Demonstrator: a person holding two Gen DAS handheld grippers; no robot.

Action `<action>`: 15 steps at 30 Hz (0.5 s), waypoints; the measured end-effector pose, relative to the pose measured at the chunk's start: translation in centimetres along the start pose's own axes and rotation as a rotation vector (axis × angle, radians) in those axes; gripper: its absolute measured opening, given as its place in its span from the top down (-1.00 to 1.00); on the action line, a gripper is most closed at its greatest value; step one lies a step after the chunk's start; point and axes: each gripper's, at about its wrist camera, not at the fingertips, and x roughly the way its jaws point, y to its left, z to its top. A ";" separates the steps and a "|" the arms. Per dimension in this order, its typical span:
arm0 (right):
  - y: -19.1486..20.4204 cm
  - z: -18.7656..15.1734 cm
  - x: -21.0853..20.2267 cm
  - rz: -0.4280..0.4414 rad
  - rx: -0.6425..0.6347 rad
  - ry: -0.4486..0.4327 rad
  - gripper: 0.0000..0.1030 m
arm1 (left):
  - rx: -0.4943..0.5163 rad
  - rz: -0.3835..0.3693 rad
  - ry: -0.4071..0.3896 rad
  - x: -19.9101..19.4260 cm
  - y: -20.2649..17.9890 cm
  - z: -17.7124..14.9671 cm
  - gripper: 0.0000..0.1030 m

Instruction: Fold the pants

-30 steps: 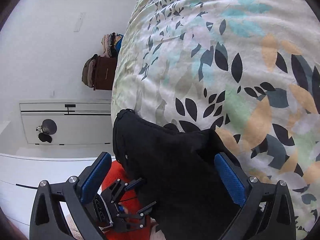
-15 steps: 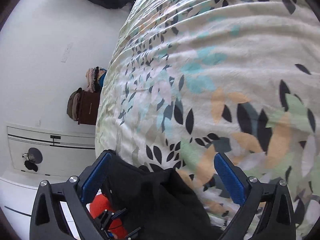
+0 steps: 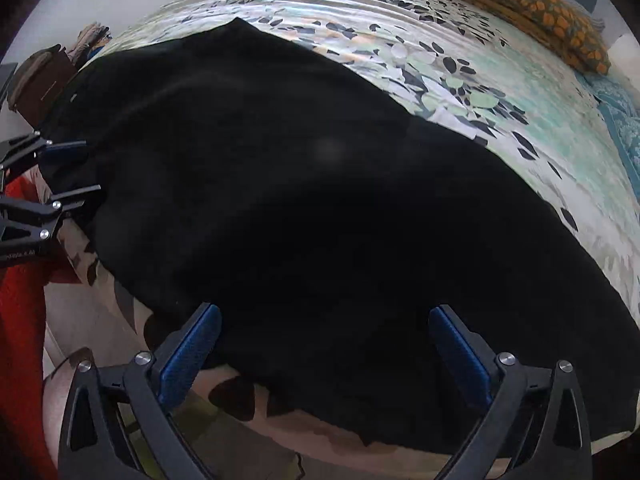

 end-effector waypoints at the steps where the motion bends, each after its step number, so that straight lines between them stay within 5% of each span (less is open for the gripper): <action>1: -0.3 -0.6 -0.7 -0.015 0.018 -0.016 -0.99 | -0.029 0.018 -0.010 -0.5 0.3 0.2 -0.34; 5: -1.5 -1.3 -3.6 -0.069 0.052 -0.142 -0.99 | -0.110 -0.033 -0.084 -2.6 0.6 1.1 -0.31; 9: -4.1 -1.1 -2.2 -0.084 0.131 -0.141 -0.99 | -0.057 -0.074 -0.104 -2.9 -2.7 2.3 -0.37; 13: -7.2 -1.6 -0.5 -0.003 0.269 -0.109 -0.99 | 0.013 0.015 -0.002 0.9 -5.5 2.6 -0.44; 15: -8.8 -1.5 -1.7 -0.034 0.315 -0.151 -0.99 | -0.033 0.003 -0.038 1.0 -4.9 2.1 -0.52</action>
